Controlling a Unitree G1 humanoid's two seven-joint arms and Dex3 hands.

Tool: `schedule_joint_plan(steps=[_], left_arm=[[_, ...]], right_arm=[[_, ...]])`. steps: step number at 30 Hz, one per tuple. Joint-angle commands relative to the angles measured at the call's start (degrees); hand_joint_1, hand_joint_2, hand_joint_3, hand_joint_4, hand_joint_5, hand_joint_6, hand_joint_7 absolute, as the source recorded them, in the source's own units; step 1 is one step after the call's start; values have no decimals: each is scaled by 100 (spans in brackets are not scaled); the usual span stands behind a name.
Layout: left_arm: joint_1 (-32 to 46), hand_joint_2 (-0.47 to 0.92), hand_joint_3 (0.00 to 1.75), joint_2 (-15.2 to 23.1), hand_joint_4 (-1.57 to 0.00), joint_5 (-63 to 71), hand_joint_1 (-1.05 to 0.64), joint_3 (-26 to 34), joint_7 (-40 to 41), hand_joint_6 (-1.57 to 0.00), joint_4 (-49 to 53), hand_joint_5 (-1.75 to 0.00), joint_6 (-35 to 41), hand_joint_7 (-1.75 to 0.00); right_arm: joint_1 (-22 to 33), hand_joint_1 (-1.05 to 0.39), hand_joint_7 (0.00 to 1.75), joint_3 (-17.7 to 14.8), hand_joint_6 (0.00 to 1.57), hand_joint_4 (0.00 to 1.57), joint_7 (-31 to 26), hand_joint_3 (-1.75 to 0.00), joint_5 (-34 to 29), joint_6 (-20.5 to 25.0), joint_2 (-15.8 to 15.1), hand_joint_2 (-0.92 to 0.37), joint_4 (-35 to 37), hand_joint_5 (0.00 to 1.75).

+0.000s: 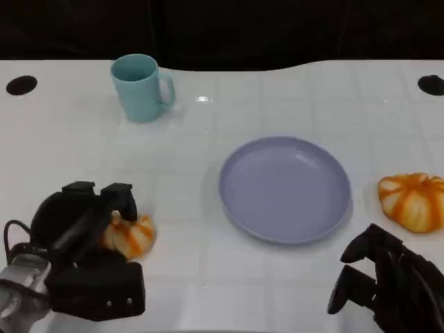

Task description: Grasp the bread from the table and place it into the plate.

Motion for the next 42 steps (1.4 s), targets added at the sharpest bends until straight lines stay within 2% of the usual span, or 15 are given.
schedule_joint_plan(steps=[1,7,11,12,14,20,23,31,42], left_arm=[[-173,65,90,-189,-82,-502,-18,250,-236,-64,16,-175,-22,-175],[-101,65,91,-354,-81,-1258,-21,658,-982,-64,-570,-175,197,-175],[-85,60,104,-407,-82,-1521,-17,836,-1245,-69,-945,-175,260,-175],[-92,53,116,-413,-84,-1573,-18,872,-1322,-71,-1013,-175,259,-175],[-89,48,124,-416,-85,-1635,-19,914,-1424,-72,-1106,-175,273,-175],[-93,46,130,-535,-87,-1843,-16,1061,-1636,-74,-1424,-175,396,-175],[-168,43,136,-752,-88,-2130,-12,1168,-1784,-77,-1583,-175,330,-175],[-399,35,144,-979,-88,-2042,-10,1079,-1822,-77,-1717,-175,282,-175],[-884,36,145,-1360,-89,-1667,-8,756,-1744,-75,-1459,-175,101,-175]], right_arm=[[0,-53,166,-63,43,64,62,-44,34,-85,-77,-92,38,175],[-3,-54,165,-92,44,63,49,-42,70,-11,-62,-92,34,175],[-26,-53,165,-92,44,63,55,-42,46,-51,-49,-92,91,175],[-29,-53,165,-89,44,63,52,-42,38,-61,-44,-92,102,175],[-33,-52,165,-87,43,63,50,-42,30,-73,-38,-92,114,175],[-29,-53,165,-81,43,63,21,-41,18,-85,1,-92,122,175],[-40,-52,165,-91,43,63,32,-41,13,-86,-6,-92,141,175],[-45,-52,165,-91,44,63,64,-42,29,-83,-16,-92,162,175],[17,-52,164,-61,44,63,35,-41,14,-113,2,-92,120,175]])
